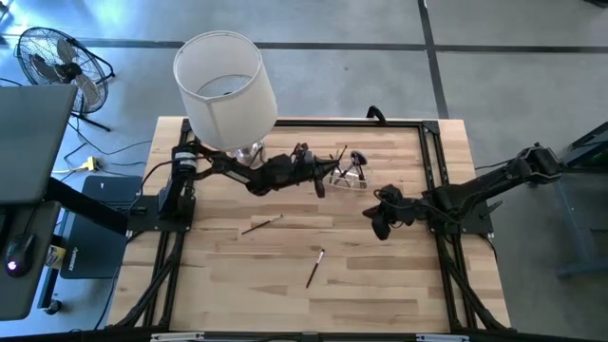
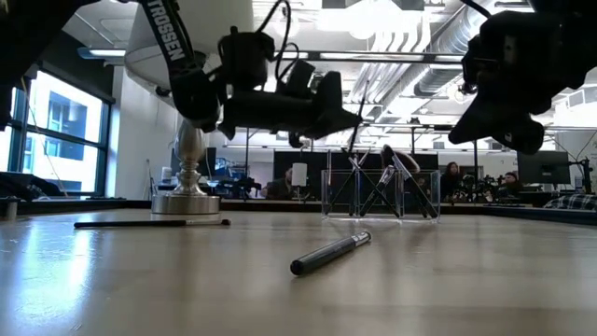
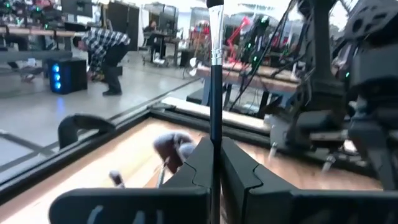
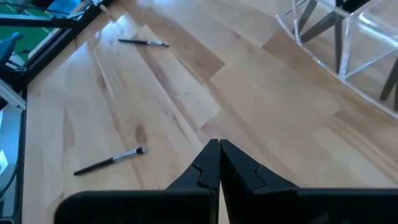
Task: Pick & Place Makeup Supplies
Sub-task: Put the makeup brush into the transparent organizer
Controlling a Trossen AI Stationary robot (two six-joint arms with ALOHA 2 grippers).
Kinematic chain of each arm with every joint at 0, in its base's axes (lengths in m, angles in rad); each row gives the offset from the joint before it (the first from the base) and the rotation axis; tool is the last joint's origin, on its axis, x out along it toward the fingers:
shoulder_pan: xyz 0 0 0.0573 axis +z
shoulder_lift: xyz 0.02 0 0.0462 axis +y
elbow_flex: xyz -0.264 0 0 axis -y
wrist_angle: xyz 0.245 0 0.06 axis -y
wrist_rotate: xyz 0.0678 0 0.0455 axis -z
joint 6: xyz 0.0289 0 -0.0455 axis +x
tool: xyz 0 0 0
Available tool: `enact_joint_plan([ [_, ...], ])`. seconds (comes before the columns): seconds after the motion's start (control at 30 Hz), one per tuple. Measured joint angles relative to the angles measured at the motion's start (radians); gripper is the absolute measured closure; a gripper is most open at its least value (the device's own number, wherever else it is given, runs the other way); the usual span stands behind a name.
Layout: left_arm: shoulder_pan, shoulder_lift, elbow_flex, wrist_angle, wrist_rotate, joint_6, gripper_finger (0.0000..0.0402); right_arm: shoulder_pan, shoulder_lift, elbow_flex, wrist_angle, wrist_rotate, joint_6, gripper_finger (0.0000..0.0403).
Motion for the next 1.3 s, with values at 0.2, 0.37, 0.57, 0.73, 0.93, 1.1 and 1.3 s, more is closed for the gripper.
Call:
enact_joint_plan([
  [0.2, 0.025, 0.0, 0.0, -0.059, 0.0, 0.016, 0.0393, -0.018, 0.0, 0.0, 0.002, 0.014, -0.001, 0.0399],
  [0.37, 0.036, 0.0, 0.0, -0.117, 0.008, 0.025, 0.0393, -0.034, 0.0, 0.0, 0.003, 0.02, -0.001, 0.0402],
  [0.57, 0.042, 0.0, 0.0, -0.131, 0.007, 0.061, 0.0393, -0.034, 0.0, 0.0, 0.004, 0.027, 0.013, 0.0399],
  [0.73, 0.042, 0.0, 0.0, -0.151, -0.016, 0.062, 0.0393, -0.035, 0.0, 0.0, 0.007, 0.038, 0.015, 0.0401],
  [0.93, 0.042, 0.0, 0.0, -0.2, -0.019, 0.061, 0.0392, -0.035, 0.0, 0.0, 0.007, 0.038, 0.02, 0.0401],
  [1.1, 0.042, 0.0, 0.0, -0.206, -0.02, 0.06, 0.0375, -0.035, 0.0, 0.0, 0.015, 0.038, 0.021, 0.04],
  [1.3, 0.042, 0.0, 0.0, -0.207, -0.02, 0.034, 0.0315, -0.035, 0.0, 0.0, 0.033, 0.037, 0.02, 0.0401],
])
